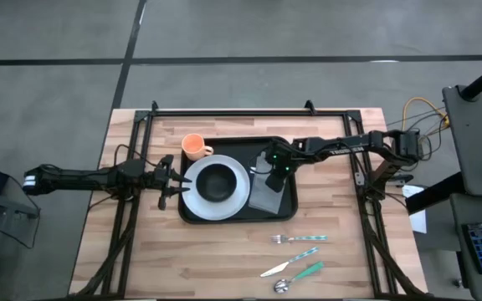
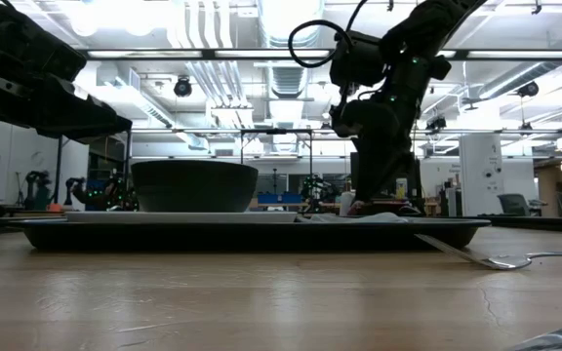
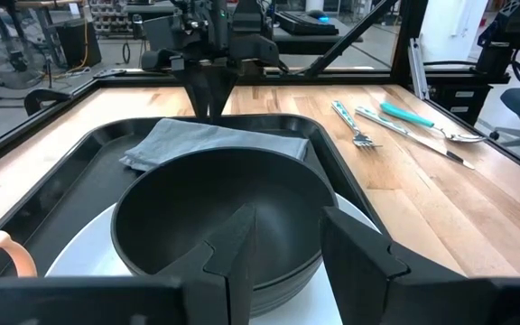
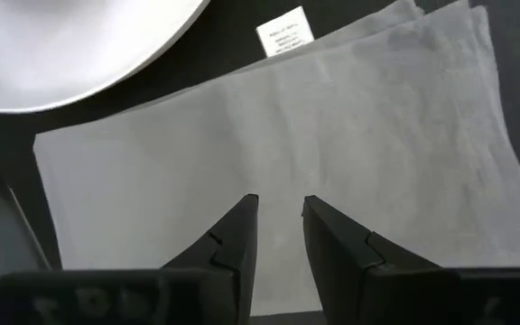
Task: Set up tray
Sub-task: Put the gray napkin on the black tray
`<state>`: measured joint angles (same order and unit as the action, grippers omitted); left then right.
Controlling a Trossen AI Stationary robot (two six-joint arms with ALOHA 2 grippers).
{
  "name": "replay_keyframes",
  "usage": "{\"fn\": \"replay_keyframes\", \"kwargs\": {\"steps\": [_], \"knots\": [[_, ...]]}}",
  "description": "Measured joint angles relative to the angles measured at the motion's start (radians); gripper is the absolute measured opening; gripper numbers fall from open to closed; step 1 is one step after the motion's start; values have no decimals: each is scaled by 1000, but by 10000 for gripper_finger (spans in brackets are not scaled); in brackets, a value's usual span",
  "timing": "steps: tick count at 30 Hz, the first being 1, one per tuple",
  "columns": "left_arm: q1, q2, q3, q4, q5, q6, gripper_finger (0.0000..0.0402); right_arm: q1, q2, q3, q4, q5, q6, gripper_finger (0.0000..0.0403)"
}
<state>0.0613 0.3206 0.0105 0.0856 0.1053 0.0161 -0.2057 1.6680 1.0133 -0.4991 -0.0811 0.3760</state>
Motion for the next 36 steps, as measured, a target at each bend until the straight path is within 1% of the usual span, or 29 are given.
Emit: {"fn": "replay_keyframes", "kwargs": {"steps": [4,9,17,20,22,31,36], "knots": [[0,0,0,0,0,0,105,-8,4,2,-1,1,-2,88],[0,0,0,0,0,0,105,-11,5,2,-44,1,0,91],[0,0,0,0,0,0,105,-11,21,1,-73,2,9,79],[0,0,0,0,0,0,105,-10,64,13,-81,-14,-9,74],[0,0,1,0,0,0,105,-10,112,35,-105,-28,-51,73],[0,6,1,0,0,0,105,-9,287,192,-247,-26,-124,81],[0,6,0,0,0,0,105,-8,320,217,-264,-1,-234,84]]}}
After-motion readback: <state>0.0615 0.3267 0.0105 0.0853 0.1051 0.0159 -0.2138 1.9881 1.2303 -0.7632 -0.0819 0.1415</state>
